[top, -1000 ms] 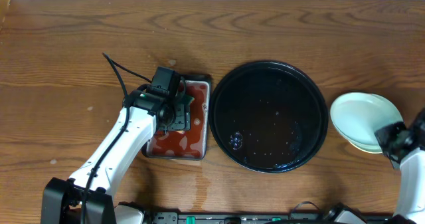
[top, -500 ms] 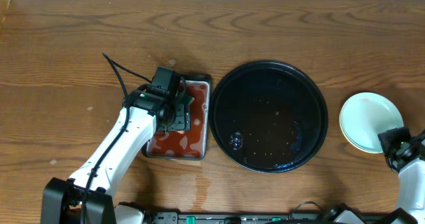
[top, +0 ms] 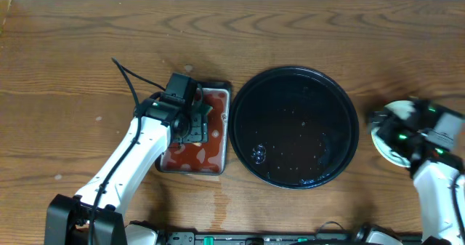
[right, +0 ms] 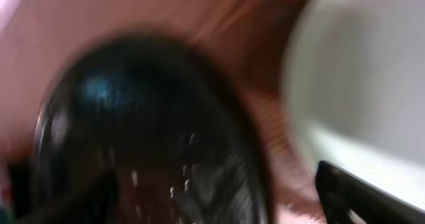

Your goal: Clean dirty plates on tray and stack at the side

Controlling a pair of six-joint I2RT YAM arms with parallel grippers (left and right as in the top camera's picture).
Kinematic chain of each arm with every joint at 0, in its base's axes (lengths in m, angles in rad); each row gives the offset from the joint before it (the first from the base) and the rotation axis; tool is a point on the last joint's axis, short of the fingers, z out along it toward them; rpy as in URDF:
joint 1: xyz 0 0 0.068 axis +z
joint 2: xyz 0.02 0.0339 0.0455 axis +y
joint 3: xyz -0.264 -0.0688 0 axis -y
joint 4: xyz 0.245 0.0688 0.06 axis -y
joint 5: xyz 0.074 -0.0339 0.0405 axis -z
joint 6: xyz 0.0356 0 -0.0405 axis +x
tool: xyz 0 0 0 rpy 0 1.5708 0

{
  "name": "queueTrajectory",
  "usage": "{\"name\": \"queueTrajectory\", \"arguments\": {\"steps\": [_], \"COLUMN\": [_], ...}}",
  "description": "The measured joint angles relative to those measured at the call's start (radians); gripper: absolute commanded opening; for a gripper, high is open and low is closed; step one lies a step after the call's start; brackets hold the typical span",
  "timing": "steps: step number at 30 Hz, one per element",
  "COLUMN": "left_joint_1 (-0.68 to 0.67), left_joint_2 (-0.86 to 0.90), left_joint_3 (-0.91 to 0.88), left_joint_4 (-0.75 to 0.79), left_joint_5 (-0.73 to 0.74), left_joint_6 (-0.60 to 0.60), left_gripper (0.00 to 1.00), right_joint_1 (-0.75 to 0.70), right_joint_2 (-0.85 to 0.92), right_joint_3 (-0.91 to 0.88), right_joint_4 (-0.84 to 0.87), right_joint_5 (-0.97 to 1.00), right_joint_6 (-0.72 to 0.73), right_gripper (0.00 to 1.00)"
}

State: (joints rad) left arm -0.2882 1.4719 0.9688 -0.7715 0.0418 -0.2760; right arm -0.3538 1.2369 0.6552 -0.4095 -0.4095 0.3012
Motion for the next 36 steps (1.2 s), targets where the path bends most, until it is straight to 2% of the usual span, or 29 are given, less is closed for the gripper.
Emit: {"name": "queueTrajectory", "arguments": {"steps": [7,12,17,24,30,36], "left_joint_1": [0.106,0.189,0.209,0.209,0.209,0.209], "left_joint_2": [-0.018,-0.066,-0.148,-0.411,-0.741,-1.048], "left_joint_3": [0.0,-0.004,-0.02,-0.15,-0.274,-0.296], "left_joint_4": [-0.042,-0.148,-0.203,-0.167,-0.138,-0.137], "left_joint_5": [0.036,0.06,0.065,0.068,0.069,0.073], "left_joint_6": [0.0,0.001,0.007,0.015,0.035,0.04], "left_gripper": [0.8,0.8,0.8,0.81,0.8,0.8], "right_joint_1": [0.273,0.378,0.433,0.491,0.543,0.549], "right_joint_2": [0.0,-0.002,-0.031,-0.219,-0.482,-0.706], "right_joint_3": [0.137,0.214,0.215,0.207,0.105,0.035], "right_joint_4": [-0.181,-0.335,-0.413,-0.446,-0.429,-0.446], "right_joint_5": [0.13,0.219,0.302,0.359,0.407,0.432], "right_joint_6": [-0.105,-0.149,-0.156,-0.156,-0.145,-0.113], "right_gripper": [0.99,0.99,0.99,0.99,0.99,0.99]}}
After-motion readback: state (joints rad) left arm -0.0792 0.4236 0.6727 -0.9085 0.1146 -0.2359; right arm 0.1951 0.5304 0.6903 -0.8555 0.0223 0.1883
